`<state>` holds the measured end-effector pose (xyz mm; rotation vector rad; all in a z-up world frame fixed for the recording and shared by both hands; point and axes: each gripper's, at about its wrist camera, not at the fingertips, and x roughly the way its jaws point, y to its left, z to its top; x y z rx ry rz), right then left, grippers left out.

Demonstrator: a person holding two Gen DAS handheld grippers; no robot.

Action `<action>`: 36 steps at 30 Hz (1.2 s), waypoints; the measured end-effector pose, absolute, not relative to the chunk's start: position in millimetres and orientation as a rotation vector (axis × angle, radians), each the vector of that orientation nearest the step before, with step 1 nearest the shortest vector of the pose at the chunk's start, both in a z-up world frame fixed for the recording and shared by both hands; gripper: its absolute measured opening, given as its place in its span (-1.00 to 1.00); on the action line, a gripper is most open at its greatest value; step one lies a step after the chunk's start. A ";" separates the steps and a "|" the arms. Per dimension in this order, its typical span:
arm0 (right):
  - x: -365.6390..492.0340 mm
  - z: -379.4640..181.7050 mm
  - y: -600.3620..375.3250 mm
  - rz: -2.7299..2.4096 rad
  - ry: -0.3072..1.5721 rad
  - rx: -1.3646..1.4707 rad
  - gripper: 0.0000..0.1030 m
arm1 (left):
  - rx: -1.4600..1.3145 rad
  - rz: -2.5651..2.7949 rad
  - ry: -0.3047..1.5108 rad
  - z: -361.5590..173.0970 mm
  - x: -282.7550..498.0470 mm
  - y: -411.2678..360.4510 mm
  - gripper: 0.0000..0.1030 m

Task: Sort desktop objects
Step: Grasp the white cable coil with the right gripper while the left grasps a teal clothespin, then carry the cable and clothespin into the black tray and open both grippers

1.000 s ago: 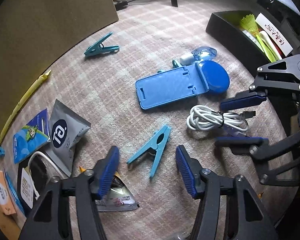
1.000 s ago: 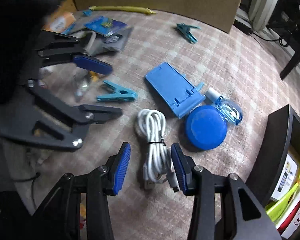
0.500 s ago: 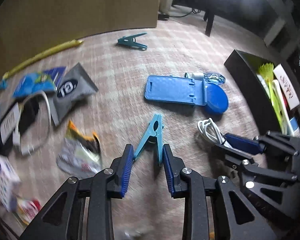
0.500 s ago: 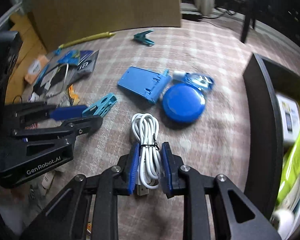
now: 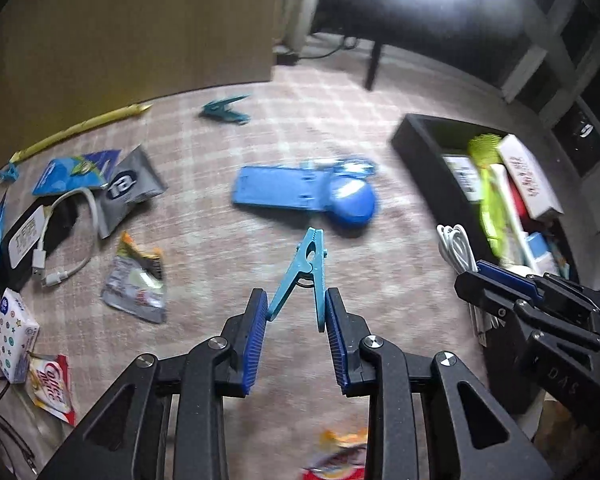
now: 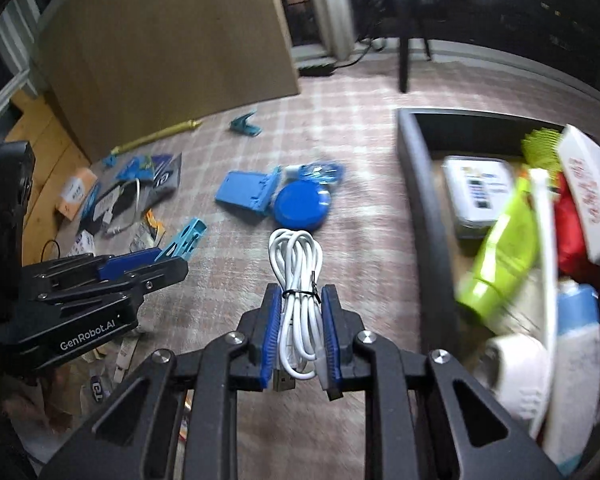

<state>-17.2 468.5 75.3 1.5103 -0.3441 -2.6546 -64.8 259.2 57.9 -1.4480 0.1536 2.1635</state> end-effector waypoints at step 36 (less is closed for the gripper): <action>68.5 119.1 715.7 -2.849 -0.497 1.451 -0.59 | -1.338 1.965 0.219 113.7 23.5 513.0 -0.44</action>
